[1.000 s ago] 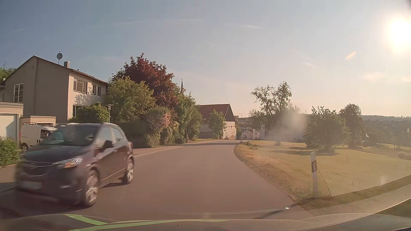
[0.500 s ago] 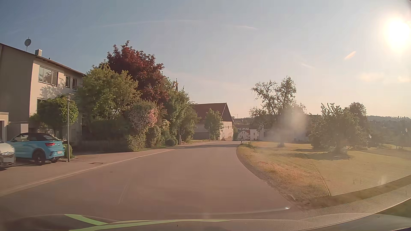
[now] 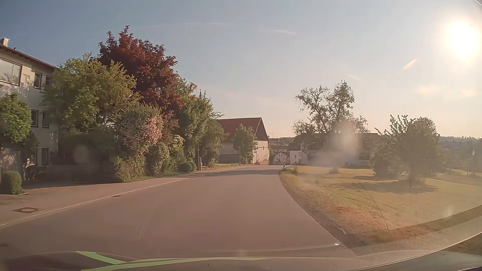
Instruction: Follow the waypoints while adhering to traffic rules and regulations
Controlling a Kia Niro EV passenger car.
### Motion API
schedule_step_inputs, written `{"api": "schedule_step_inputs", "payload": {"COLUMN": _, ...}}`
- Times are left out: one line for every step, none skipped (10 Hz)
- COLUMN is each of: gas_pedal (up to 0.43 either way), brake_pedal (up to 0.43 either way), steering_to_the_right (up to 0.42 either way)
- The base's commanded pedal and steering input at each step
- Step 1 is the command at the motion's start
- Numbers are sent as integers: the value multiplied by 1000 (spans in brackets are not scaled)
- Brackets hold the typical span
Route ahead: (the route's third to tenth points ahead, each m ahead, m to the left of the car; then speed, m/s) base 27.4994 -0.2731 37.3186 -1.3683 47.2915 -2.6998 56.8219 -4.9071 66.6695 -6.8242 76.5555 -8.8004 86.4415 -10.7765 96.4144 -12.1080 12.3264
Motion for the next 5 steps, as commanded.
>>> {"api": "schedule_step_inputs", "payload": {"gas_pedal": 28, "brake_pedal": 0, "steering_to_the_right": 15}}
{"api": "schedule_step_inputs", "payload": {"gas_pedal": 28, "brake_pedal": 0, "steering_to_the_right": 17}}
{"api": "schedule_step_inputs", "payload": {"gas_pedal": 28, "brake_pedal": 0, "steering_to_the_right": 18}}
{"api": "schedule_step_inputs", "payload": {"gas_pedal": 28, "brake_pedal": 0, "steering_to_the_right": 19}}
{"api": "schedule_step_inputs", "payload": {"gas_pedal": 28, "brake_pedal": 0, "steering_to_the_right": 19}}
